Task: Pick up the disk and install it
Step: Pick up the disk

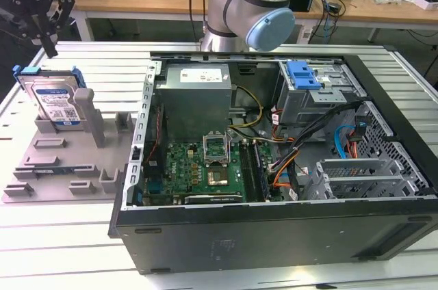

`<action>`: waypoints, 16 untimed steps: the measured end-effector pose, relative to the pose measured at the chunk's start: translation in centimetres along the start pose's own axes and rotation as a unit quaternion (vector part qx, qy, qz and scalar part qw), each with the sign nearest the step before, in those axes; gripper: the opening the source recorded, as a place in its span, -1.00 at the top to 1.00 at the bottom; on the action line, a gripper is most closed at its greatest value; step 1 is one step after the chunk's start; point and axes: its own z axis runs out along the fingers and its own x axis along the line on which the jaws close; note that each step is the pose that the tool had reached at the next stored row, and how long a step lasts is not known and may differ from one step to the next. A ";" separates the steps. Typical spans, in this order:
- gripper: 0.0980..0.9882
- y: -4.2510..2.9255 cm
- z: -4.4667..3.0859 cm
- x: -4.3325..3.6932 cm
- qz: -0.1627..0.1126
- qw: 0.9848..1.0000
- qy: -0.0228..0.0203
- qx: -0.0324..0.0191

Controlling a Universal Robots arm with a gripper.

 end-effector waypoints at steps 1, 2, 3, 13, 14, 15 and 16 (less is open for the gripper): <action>0.96 0.00 0.02 0.00 -0.015 1.000 0.001 0.000; 0.84 0.00 0.03 0.00 -0.023 1.000 0.001 0.000; 0.69 0.00 0.05 0.00 -0.042 0.999 0.002 -0.001; 0.14 -0.01 0.27 0.00 -0.184 0.983 0.011 0.002; 0.14 -0.02 0.28 0.00 -0.192 0.981 0.012 0.002; 0.14 -0.02 0.30 0.00 -0.204 0.979 0.013 0.003; 0.14 -0.02 0.32 0.00 -0.213 0.977 0.013 0.004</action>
